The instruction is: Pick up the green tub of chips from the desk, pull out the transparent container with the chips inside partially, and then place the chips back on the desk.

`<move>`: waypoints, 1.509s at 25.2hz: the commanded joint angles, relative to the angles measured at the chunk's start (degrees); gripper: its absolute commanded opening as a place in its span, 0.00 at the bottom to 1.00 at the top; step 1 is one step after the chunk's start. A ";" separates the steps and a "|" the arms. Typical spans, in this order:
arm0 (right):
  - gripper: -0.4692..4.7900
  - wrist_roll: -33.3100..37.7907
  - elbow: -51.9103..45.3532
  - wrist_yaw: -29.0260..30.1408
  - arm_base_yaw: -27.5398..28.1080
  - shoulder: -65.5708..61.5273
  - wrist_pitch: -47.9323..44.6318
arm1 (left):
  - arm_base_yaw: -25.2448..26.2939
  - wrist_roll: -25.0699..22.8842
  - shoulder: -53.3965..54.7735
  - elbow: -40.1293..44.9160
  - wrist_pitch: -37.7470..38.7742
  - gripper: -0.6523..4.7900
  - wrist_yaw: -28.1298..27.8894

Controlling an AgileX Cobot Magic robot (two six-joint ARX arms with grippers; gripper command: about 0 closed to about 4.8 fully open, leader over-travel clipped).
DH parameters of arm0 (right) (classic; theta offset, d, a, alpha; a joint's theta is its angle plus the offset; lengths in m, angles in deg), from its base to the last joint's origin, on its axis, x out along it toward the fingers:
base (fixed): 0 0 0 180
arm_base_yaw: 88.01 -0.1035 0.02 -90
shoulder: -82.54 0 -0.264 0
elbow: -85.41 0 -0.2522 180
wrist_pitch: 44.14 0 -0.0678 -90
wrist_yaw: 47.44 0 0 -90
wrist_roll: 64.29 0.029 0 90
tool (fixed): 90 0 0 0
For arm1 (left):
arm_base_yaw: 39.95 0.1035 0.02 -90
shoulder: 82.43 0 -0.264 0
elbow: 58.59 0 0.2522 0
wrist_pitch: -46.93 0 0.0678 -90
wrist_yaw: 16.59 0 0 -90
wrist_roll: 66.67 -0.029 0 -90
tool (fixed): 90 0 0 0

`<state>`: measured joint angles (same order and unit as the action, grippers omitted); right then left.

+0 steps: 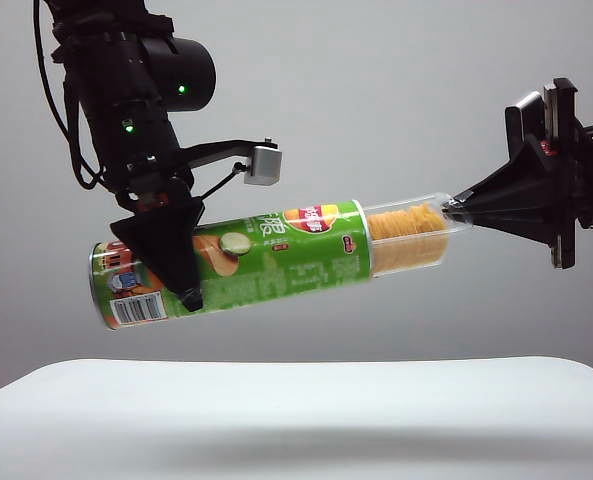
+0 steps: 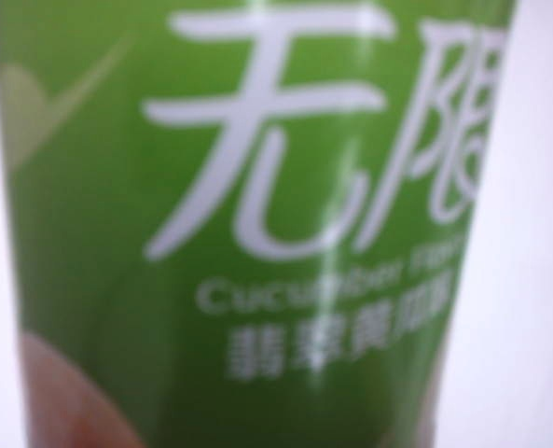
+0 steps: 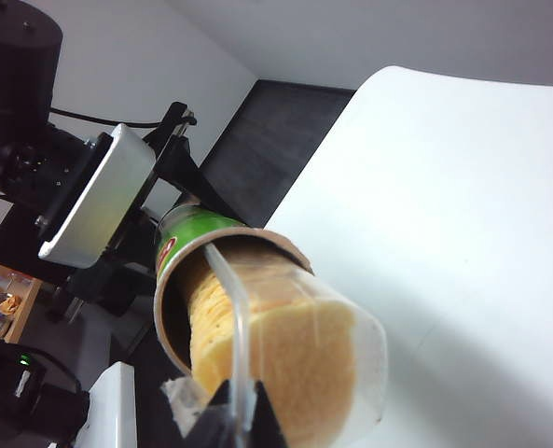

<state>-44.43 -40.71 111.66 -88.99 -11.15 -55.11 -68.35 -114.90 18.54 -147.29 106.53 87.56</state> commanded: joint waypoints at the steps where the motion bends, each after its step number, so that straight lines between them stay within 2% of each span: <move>1: 0.49 -0.42 0.17 0.24 -0.15 0.20 -1.07 | -0.15 1.33 -0.28 -0.24 -2.64 0.63 2.58; 2: 0.66 -0.48 0.17 0.26 -0.13 0.20 -1.38 | -0.15 1.36 -0.28 -0.24 -2.64 0.63 2.58; 3: 0.77 -0.74 0.15 0.31 -0.11 0.20 -1.95 | -0.15 1.33 -0.28 -0.24 -2.64 0.63 2.60; 4: 0.93 -1.03 0.15 0.44 -0.02 0.31 -3.78 | -0.15 1.31 -0.28 -0.24 -2.67 0.63 2.58; 5: 1.00 -0.98 0.15 0.39 0.00 0.42 -5.97 | -0.15 1.33 -0.28 -0.24 -2.54 0.63 2.58; 11: 1.00 -2.34 0.15 -3.91 1.22 3.85 -6.71 | 0.57 1.36 -0.28 -0.24 -2.05 0.63 0.13; 14: 1.00 -4.52 0.13 -7.56 3.06 7.08 -1.92 | 2.14 2.32 -0.28 -0.24 -2.01 0.63 0.11; 17: 1.00 -12.33 0.15 -11.39 3.80 11.50 7.76 | 3.72 4.00 -0.28 -0.24 -1.75 0.62 0.66; 21: 1.00 -27.85 0.17 -21.55 3.17 19.89 25.77 | 6.29 4.11 -0.11 -0.24 -0.72 0.61 3.91; 23: 1.00 -30.67 0.17 -25.73 2.40 23.26 30.99 | 7.26 4.13 0.39 -0.24 -0.55 0.61 5.35; 26: 1.00 -31.30 0.17 -30.84 0.63 29.59 37.13 | 7.74 4.52 2.38 -0.24 0.96 0.61 7.76; 31: 1.00 -31.21 0.17 -32.13 -3.48 37.00 43.36 | 7.50 4.79 7.91 -0.24 2.78 0.61 9.90; 38: 1.00 -31.23 0.11 -32.06 -5.55 38.16 49.11 | 7.52 4.76 12.35 -0.24 2.95 0.61 4.15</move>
<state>-75.56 -40.74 79.55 -94.25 26.86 -6.35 -60.86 -110.28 30.28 -147.38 109.40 92.24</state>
